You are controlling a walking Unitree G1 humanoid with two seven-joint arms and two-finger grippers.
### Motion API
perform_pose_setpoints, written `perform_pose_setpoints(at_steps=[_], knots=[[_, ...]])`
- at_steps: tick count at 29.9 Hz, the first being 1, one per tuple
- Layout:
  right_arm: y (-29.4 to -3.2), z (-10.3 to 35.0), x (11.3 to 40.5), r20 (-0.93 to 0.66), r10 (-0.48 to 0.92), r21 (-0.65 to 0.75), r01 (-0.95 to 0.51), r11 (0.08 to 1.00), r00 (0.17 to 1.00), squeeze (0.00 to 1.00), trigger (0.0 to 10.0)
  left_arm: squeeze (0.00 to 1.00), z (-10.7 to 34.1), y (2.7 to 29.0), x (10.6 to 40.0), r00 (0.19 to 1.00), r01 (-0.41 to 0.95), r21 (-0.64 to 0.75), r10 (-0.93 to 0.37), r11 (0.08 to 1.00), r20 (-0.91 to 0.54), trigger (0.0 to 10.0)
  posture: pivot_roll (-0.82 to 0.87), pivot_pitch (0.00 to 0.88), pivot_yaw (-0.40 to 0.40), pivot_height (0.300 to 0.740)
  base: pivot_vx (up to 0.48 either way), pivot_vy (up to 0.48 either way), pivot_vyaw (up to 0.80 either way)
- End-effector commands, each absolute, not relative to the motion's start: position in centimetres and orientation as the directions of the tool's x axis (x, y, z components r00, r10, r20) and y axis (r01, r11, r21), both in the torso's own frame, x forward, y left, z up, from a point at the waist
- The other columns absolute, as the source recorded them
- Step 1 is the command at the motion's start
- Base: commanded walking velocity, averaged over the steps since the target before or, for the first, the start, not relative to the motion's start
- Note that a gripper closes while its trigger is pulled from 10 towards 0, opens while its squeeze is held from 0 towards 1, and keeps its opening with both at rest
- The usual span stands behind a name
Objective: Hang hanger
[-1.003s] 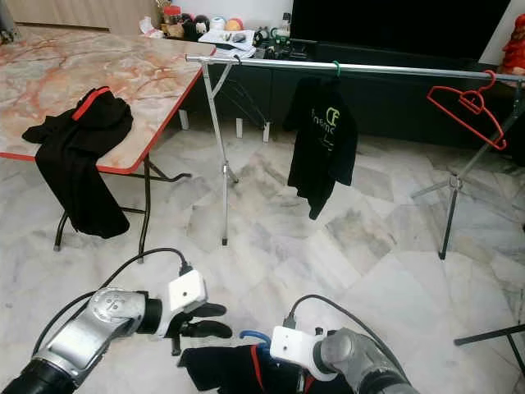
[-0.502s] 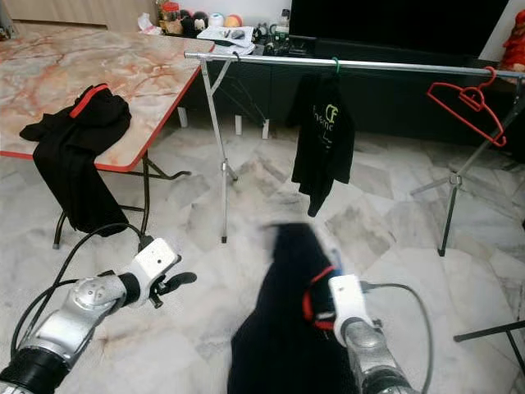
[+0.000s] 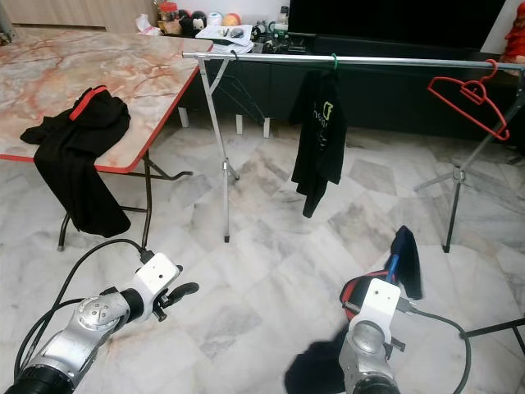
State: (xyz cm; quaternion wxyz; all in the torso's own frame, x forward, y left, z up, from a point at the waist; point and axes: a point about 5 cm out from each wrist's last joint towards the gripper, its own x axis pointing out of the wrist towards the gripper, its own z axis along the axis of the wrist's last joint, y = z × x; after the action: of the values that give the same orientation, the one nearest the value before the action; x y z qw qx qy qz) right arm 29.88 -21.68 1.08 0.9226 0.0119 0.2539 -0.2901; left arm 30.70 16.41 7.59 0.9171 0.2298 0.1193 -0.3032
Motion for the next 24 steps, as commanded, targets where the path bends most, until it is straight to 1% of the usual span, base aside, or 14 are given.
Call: perform_pose_setpoints(at_steps=[1,4,6,7,8,10,11,15,17,19,20,21,23,24], knots=[[-21.6,1.9,30.4,-0.435,-0.549,-0.102,0.568,0.817,0.713,0.00,0.0,0.00,7.7,16.6,30.5,0.787,0.613,0.350,-0.509,0.708,-0.349,10.0,0.02,0.098,0.022,0.740,0.000,0.000,0.00],[-21.2,2.1,30.8,-0.431,-0.528,-0.098,0.543,0.834,0.732,0.00,0.0,0.00,7.6,16.4,30.5,0.785,0.617,0.352,-0.519,0.704,-0.339,10.0,0.02,0.092,0.026,0.740,0.000,0.000,0.00],[-19.7,2.1,31.5,-0.460,-0.373,-0.080,0.381,0.921,0.805,0.00,0.0,0.00,7.5,16.5,30.5,0.781,0.622,0.355,-0.522,0.698,-0.342,10.0,0.02,0.092,0.029,0.740,0.000,0.000,0.00],[-19.3,2.1,31.6,-0.463,-0.329,-0.084,0.329,0.941,0.823,0.00,0.0,0.00,7.5,16.5,30.5,0.780,0.624,0.356,-0.523,0.696,-0.344,10.0,0.02,0.093,0.029,0.740,0.000,0.000,0.00],[-18.9,2.3,31.9,-0.462,-0.255,-0.131,0.218,0.967,0.849,0.00,0.0,0.00,7.5,16.5,30.4,0.777,0.628,0.359,-0.525,0.690,-0.349,10.0,0.02,0.096,0.028,0.740,0.000,0.000,0.00],[-18.9,2.5,32.2,-0.459,-0.176,-0.211,0.086,0.974,0.871,0.00,0.0,0.00,7.3,16.7,30.2,0.769,0.637,0.368,-0.526,0.677,-0.363,10.0,0.02,0.097,0.025,0.740,0.000,0.000,0.00],[-18.9,2.6,32.2,-0.462,-0.157,-0.228,0.054,0.972,0.873,0.00,0.0,0.00,7.2,16.8,30.2,0.766,0.641,0.371,-0.527,0.672,-0.368,10.0,0.02,0.097,0.025,0.740,0.000,0.000,0.00],[-19.2,2.9,32.5,-0.504,0.003,-0.280,-0.167,0.945,0.864,0.00,0.0,0.00,6.6,17.2,29.7,0.756,0.654,0.419,-0.514,0.630,-0.406,10.0,0.02,0.098,0.017,0.740,0.000,0.000,0.00],[-19.3,3.2,32.5,-0.526,0.102,-0.363,-0.331,0.871,0.844,0.00,0.0,0.00,6.4,17.4,29.5,0.752,0.658,0.426,-0.512,0.621,-0.416,10.0,0.02,0.099,0.010,0.740,0.000,0.000,0.00],[-19.3,3.2,32.1,-0.596,0.251,-0.418,-0.562,0.714,0.762,0.00,0.0,0.00,6.0,17.5,29.2,0.734,0.678,0.440,-0.516,0.589,-0.441,10.0,0.02,0.099,0.004,0.740,0.000,0.000,0.00],[-19.3,3.2,31.9,-0.625,0.293,-0.414,-0.625,0.661,0.724,0.00,0.0,0.00,5.8,17.6,29.1,0.726,0.687,0.444,-0.519,0.575,-0.452,10.0,0.02,0.099,0.003,0.740,0.000,0.000,0.00],[-19.3,3.2,31.9,-0.625,0.293,-0.414,-0.625,0.661,0.724,0.00,0.0,0.00,5.8,17.6,29.1,0.726,0.687,0.444,-0.519,0.575,-0.452,10.0,0.02,0.099,0.003,0.740,0.000,0.000,0.00],[-20.1,3.5,31.7,-0.704,0.344,-0.405,-0.749,0.525,0.622,0.00,0.0,0.00,5.2,17.5,28.5,0.687,0.727,0.467,-0.536,0.503,-0.491,10.0,0.02,0.099,-0.006,0.740,0.000,0.000,0.00],[-20.1,3.5,31.7,-0.704,0.344,-0.405,-0.749,0.525,0.622,0.00,0.0,0.00,5.2,17.5,28.5,0.687,0.727,0.467,-0.536,0.503,-0.491,10.0,0.02,0.099,-0.006,0.740,0.000,0.000,0.00]])
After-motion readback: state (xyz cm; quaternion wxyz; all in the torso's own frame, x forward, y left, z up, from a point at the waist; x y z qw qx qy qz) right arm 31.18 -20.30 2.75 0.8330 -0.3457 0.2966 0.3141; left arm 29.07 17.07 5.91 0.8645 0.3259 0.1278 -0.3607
